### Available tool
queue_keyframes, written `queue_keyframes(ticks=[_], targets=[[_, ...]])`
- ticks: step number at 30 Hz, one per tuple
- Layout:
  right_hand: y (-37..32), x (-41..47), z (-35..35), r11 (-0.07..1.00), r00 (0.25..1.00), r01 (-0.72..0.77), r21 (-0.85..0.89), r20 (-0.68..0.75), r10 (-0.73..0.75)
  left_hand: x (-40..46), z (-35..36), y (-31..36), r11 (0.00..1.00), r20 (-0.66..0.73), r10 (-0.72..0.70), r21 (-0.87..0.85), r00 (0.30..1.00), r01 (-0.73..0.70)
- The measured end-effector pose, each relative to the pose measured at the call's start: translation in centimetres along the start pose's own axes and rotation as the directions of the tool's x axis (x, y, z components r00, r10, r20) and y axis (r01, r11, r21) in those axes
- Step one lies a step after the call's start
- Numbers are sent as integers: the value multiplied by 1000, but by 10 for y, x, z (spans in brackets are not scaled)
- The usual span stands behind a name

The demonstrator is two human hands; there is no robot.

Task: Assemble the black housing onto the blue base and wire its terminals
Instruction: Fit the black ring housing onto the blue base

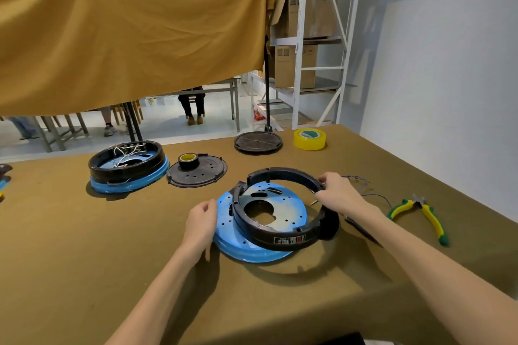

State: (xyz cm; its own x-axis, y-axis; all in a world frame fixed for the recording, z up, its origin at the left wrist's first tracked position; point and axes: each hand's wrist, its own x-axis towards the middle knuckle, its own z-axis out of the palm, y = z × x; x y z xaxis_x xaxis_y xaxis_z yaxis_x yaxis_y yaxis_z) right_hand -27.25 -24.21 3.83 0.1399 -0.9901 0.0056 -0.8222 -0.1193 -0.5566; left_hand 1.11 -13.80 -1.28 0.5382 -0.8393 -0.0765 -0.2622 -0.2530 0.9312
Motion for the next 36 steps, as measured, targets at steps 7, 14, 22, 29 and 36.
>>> queue_keyframes(ticks=[7,14,22,29,36], targets=[[-22,2,7,990,999,13,139,48,-20,-8,8,8,963,66,160,210,985,-170],[-2,-13,16,995,976,-57,85,214,38,-13,11,10,920,-82,208,355,975,-167],[-10,-15,2,995,975,-43,88,220,22,-15,3,29,941,-80,335,79,939,-329],[7,-12,-21,792,954,-252,556,279,108,-3,-2,4,891,-38,102,448,994,-75],[9,-18,-10,594,918,-385,706,357,171,6,11,5,963,43,-104,254,994,90]])
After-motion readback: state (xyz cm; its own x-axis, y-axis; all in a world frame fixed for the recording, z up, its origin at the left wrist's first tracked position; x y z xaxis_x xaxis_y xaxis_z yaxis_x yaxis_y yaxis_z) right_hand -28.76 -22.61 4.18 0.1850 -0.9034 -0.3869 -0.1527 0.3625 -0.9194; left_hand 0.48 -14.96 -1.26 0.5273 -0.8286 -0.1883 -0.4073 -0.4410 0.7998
